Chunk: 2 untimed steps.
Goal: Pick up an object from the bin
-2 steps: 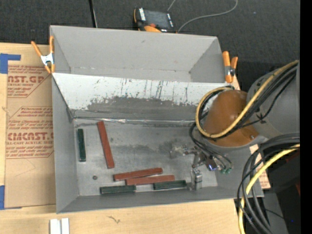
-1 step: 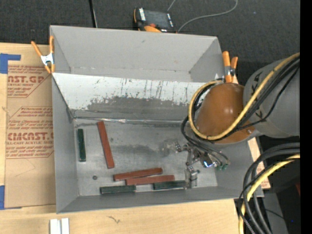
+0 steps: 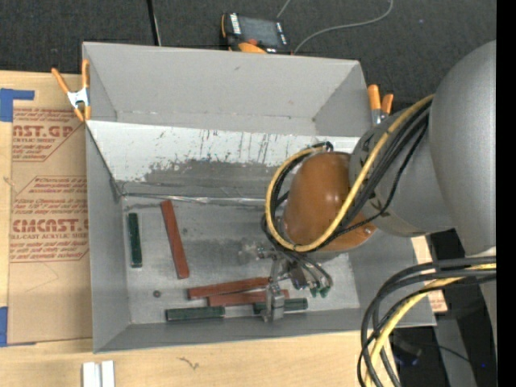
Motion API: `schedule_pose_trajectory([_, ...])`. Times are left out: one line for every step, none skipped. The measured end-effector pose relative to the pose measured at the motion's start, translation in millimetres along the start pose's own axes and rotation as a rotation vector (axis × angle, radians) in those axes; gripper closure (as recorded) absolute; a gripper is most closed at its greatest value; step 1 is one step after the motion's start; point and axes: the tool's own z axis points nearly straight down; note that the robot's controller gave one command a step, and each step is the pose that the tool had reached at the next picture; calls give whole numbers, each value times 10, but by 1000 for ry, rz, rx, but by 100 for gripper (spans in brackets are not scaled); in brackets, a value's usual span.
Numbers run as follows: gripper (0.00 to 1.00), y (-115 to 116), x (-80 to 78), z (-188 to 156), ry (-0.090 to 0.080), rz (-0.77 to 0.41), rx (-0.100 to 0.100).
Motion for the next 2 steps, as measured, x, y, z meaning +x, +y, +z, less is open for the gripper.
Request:
schedule_pose_trajectory([0,-416,67,167,3,188,2])
schedule_pose_trajectory([100,-412,64,144,5,184,2])
